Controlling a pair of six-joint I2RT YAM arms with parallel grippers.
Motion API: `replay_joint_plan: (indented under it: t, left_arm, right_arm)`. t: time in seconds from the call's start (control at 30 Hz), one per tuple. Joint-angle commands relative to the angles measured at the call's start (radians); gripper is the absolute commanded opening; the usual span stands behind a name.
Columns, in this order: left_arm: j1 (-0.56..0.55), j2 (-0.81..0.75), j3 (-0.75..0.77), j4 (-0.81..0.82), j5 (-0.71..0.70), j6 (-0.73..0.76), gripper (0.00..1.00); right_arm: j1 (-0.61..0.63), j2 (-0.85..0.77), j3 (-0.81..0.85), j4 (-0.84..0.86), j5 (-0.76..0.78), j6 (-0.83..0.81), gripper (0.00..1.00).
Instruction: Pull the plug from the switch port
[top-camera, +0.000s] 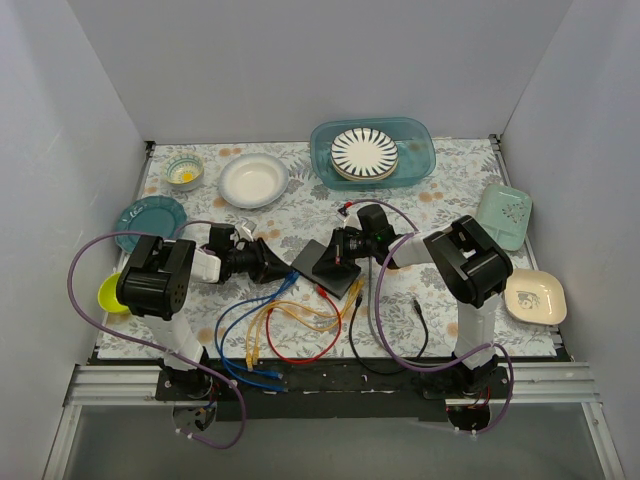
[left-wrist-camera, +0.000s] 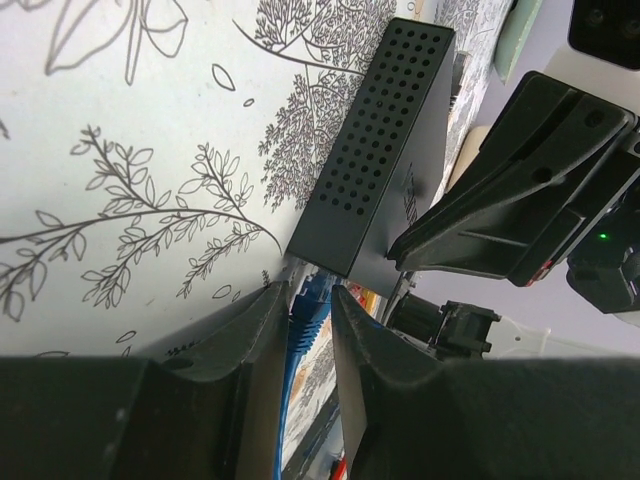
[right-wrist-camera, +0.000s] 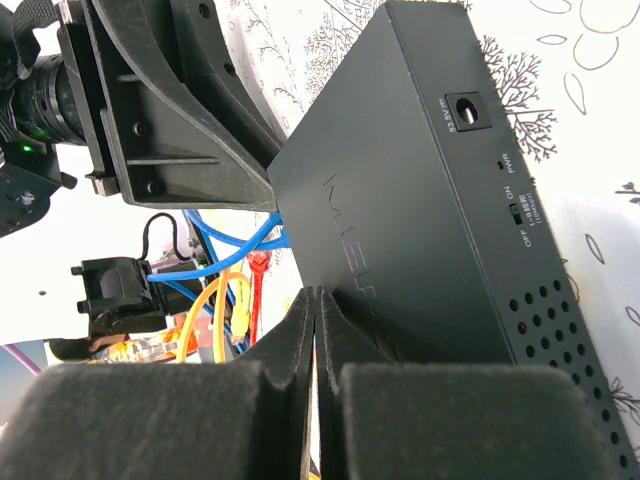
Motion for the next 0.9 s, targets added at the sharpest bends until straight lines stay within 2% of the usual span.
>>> replay_joint_plan:
  t: [0.0,0.27,0.53,0.7,0.87]
  left_arm:
    - [-0.003,0.013,0.04,-0.055,-0.043,0.021,0.25]
    - [-0.004,0.028,0.093,-0.111,-0.085,0.02,0.25]
    - [-0.007,0.028,0.129,-0.228,-0.168,0.07,0.2]
    - [-0.007,0.005,0.143,-0.262,-0.212,0.073,0.31]
    - [-0.016,0.0,0.185,-0.305,-0.241,0.114,0.36]
  right_arm:
    - [0.0,0.04,0.01,-0.075,0.048,-0.045,0.01]
    - [0.0,0.038,0.008,-0.078,0.051,-0.045,0.01]
    - [0.0,0.041,0.01,-0.078,0.051,-0.044,0.01]
    - [0.0,0.043,0.01,-0.084,0.054,-0.049,0.01]
    - [0.0,0.041,0.01,-0.091,0.054,-0.055,0.01]
